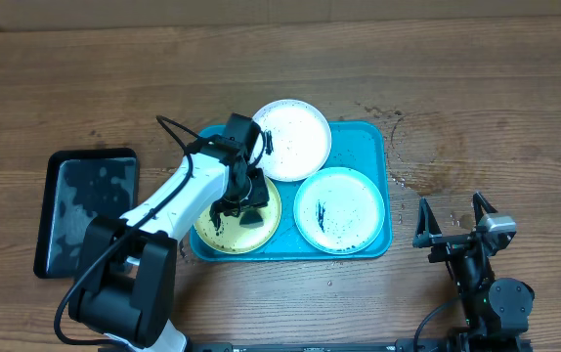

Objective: Clean dirty plates on tray and stack at the side
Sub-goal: 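Carry the sponge over and place it on the yellow plate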

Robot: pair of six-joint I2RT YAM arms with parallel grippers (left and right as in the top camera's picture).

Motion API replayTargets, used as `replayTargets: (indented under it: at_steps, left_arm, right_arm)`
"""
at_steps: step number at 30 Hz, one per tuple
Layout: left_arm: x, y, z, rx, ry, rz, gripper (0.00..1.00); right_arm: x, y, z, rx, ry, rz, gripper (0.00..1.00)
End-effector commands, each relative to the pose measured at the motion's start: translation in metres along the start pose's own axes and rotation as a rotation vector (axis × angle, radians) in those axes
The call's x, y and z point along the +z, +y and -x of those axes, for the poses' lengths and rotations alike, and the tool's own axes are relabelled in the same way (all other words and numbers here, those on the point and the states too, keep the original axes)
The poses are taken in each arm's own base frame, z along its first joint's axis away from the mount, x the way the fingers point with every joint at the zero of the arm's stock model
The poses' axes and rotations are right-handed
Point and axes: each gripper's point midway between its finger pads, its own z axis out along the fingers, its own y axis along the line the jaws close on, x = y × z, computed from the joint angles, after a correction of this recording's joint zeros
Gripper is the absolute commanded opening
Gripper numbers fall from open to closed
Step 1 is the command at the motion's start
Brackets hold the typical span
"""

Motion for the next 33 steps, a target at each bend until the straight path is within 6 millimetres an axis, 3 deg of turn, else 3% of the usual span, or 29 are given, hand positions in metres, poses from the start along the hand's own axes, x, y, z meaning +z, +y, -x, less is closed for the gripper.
replayTargets:
  at_steps: [1,6,10,14,16,18,20,21,22,27,29,33]
  left_arm:
    - [0.002,0.004,-0.003,0.02,0.008,0.022,0.47]
    - [-0.015,0.018,0.002,-0.031,0.042,0.054,0.39]
    - [-0.055,0.03,0.016,-0.101,0.054,0.072,0.18]
    - [-0.109,0.042,0.033,-0.183,0.017,0.057,0.17]
    - [-0.142,0.054,0.042,-0.239,-0.03,0.039,0.24]
    - [-0.161,0.067,0.046,-0.281,-0.073,0.023,0.37]
    - [-0.171,0.078,0.047,-0.316,-0.097,0.017,0.79]
    - [-0.174,0.085,0.046,-0.336,-0.101,0.02,0.93]
    - [-0.175,0.09,0.046,-0.351,-0.099,0.027,1.0]
    - [-0.17,0.122,0.043,-0.469,-0.07,0.063,1.0]
    - [-0.165,0.135,0.043,-0.523,-0.058,0.069,1.0]
    - [-0.157,0.145,0.04,-0.551,-0.029,0.081,1.0]
  right_arm:
    - [0.0,-0.001,-0.002,-0.004,-0.001,-0.004,1.0]
    - [0.0,-0.001,-0.002,-0.004,-0.001,-0.004,1.0]
    - [0.0,-0.001,-0.002,-0.004,-0.001,-0.004,1.0]
    - [0.0,-0.001,-0.002,-0.004,-0.001,-0.004,1.0]
    - [0.0,-0.001,-0.002,-0.004,-0.001,-0.004,1.0]
    - [0.0,-0.001,-0.002,-0.004,-0.001,-0.004,1.0]
    - [0.0,-0.001,-0.002,-0.004,-0.001,-0.004,1.0]
    - [0.0,-0.001,-0.002,-0.004,-0.001,-0.004,1.0]
    - [0.0,-0.001,-0.002,-0.004,-0.001,-0.004,1.0]
    - [0.0,-0.001,-0.002,-0.004,-0.002,-0.005,1.0]
    - [0.0,0.006,0.01,0.0,-0.051,0.033,1.0]
    - [-0.012,0.061,0.019,0.201,-0.034,0.361,1.0]
